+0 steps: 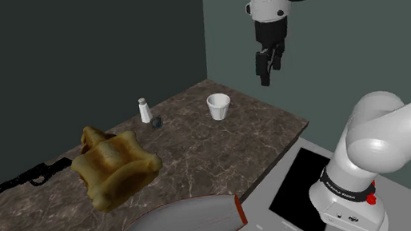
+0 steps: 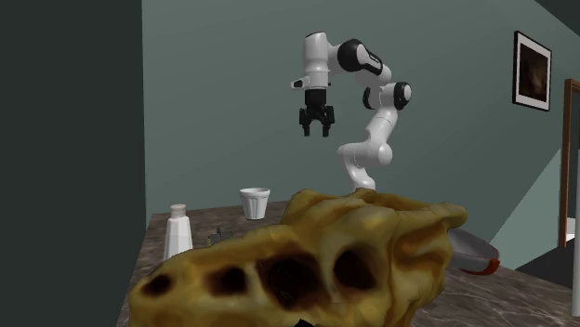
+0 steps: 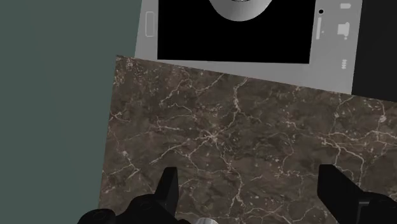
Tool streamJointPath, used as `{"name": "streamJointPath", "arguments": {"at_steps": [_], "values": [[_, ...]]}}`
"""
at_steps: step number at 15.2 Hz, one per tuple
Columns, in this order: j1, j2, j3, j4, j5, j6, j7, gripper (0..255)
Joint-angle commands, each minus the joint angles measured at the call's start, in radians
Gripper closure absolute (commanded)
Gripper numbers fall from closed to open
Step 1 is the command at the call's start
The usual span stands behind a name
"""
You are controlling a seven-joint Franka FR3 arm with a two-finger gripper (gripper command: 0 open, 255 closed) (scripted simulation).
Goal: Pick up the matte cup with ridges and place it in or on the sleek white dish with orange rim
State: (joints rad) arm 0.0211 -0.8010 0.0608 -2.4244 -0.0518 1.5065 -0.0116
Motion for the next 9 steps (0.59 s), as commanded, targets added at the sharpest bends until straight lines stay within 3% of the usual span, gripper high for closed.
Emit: {"name": "streamJointPath", "arguments": {"at_steps": [1, 9], "values": [[0.000, 0.000, 0.000, 0.000, 0.000, 0.000, 0.000, 0], [-0.016, 0.270, 0.025, 0.016, -0.031, 0.253, 0.035, 0]]}}
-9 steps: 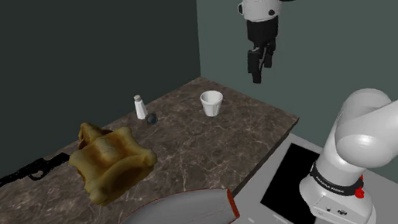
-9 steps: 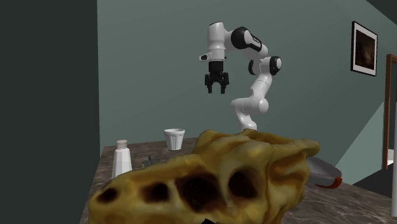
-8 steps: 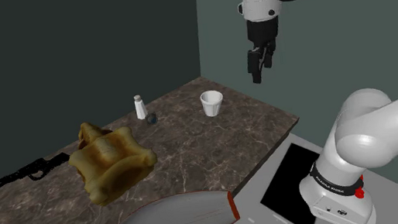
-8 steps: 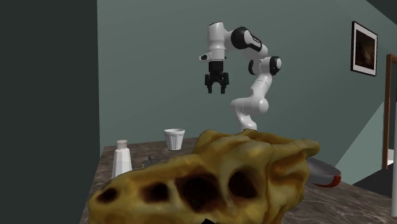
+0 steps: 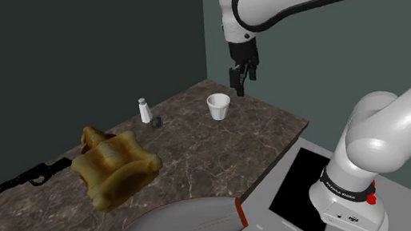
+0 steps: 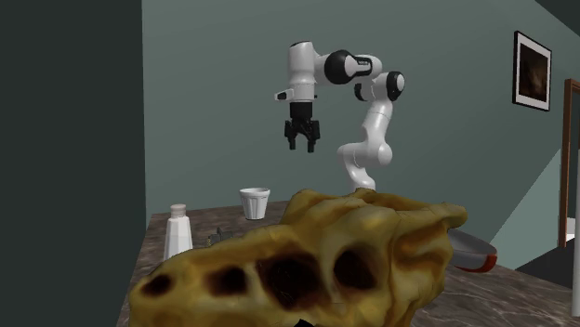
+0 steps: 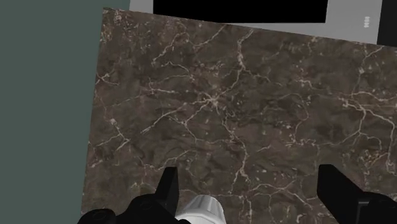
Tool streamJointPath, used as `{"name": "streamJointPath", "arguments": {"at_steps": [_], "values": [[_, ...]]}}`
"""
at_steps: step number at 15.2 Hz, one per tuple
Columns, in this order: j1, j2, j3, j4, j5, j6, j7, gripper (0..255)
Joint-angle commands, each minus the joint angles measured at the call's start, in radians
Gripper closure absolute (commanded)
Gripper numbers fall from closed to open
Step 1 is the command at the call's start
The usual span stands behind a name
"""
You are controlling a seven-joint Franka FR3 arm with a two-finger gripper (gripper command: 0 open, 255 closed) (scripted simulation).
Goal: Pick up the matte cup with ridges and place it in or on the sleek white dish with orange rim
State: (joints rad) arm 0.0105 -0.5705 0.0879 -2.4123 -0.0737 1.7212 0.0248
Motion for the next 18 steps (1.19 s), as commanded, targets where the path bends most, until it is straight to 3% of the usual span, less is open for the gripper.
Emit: {"name": "streamJointPath", "arguments": {"at_steps": [1, 13, 18], "values": [[-0.008, 0.077, 0.001, 0.012, -0.014, 0.066, 0.004, 0], [-0.033, 0.546, 0.027, 0.224, -0.117, 0.312, 0.089, 0], [-0.037, 0.588, 0.022, 0.205, -0.133, 0.372, 0.099, 0]]}}
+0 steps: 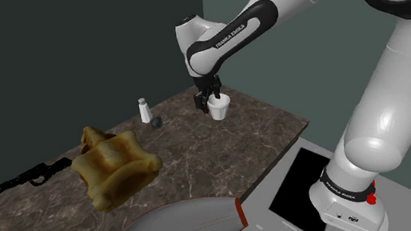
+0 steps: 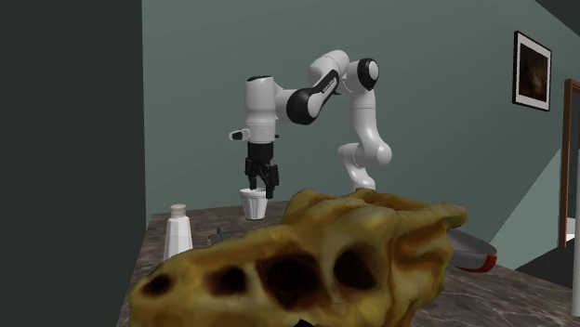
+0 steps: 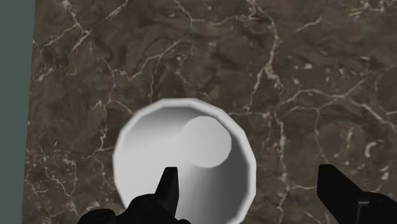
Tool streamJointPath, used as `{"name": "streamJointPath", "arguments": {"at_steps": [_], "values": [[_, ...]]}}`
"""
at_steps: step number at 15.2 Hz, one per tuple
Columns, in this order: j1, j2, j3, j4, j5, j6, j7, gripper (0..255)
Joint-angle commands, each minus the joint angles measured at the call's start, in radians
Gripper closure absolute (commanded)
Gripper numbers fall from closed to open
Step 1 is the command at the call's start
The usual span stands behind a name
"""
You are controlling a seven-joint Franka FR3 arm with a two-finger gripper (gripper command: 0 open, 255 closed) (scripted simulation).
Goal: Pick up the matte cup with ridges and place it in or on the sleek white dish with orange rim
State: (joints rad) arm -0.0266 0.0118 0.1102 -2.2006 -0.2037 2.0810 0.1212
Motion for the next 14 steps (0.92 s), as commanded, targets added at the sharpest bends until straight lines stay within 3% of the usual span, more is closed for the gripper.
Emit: {"name": "streamJointPath", "arguments": {"at_steps": [1, 11, 12, 14], "values": [[-0.001, 0.011, -0.001, -0.014, -0.005, 0.026, 0.004, 0], [-0.004, 0.026, -0.004, -0.034, -0.012, 0.060, 0.009, 0], [-0.004, 0.026, -0.004, -0.034, -0.012, 0.060, 0.009, 255], [-0.004, 0.026, -0.004, -0.034, -0.012, 0.060, 0.009, 255]]}}
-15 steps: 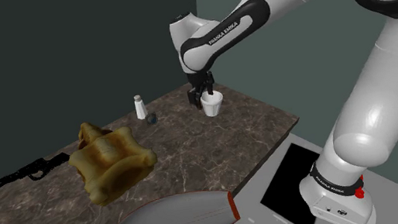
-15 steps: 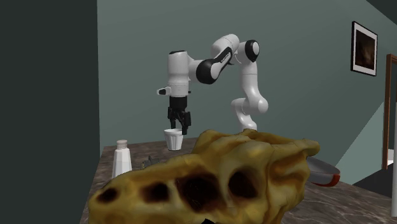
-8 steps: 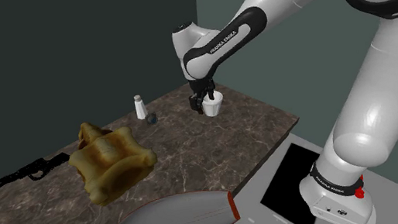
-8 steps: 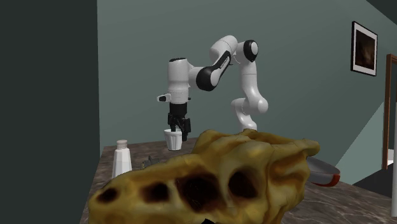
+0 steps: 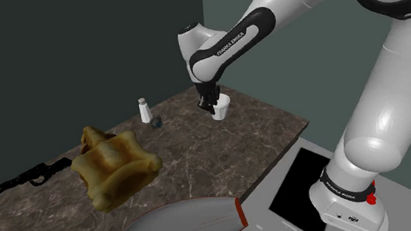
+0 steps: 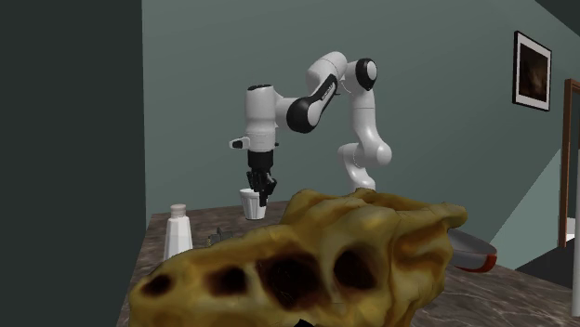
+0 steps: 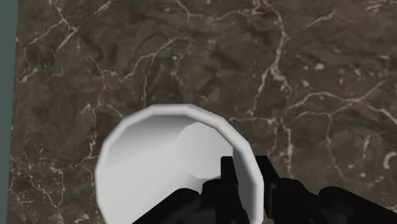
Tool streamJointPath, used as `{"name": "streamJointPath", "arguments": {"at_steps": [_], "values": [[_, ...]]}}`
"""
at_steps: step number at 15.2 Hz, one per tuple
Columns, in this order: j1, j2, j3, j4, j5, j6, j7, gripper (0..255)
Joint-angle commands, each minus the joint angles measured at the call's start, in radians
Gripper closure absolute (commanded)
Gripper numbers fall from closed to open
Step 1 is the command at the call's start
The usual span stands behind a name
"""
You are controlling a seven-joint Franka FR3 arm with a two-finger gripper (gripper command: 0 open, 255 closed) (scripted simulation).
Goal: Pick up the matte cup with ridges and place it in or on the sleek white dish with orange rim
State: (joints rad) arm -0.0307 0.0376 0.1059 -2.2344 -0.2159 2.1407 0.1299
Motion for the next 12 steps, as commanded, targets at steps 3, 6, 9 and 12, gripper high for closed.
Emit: {"name": "streamJointPath", "arguments": {"at_steps": [3, 6, 9, 12], "values": [[0.000, 0.000, 0.000, 0.000, 0.000, 0.000, 0.000, 255], [0.000, 0.001, 0.000, 0.001, 0.000, 0.000, 0.000, 255], [0.000, -0.015, 0.001, 0.011, 0.005, -0.025, -0.007, 255], [0.001, -0.037, 0.001, 0.028, 0.013, -0.063, -0.017, 255]]}}
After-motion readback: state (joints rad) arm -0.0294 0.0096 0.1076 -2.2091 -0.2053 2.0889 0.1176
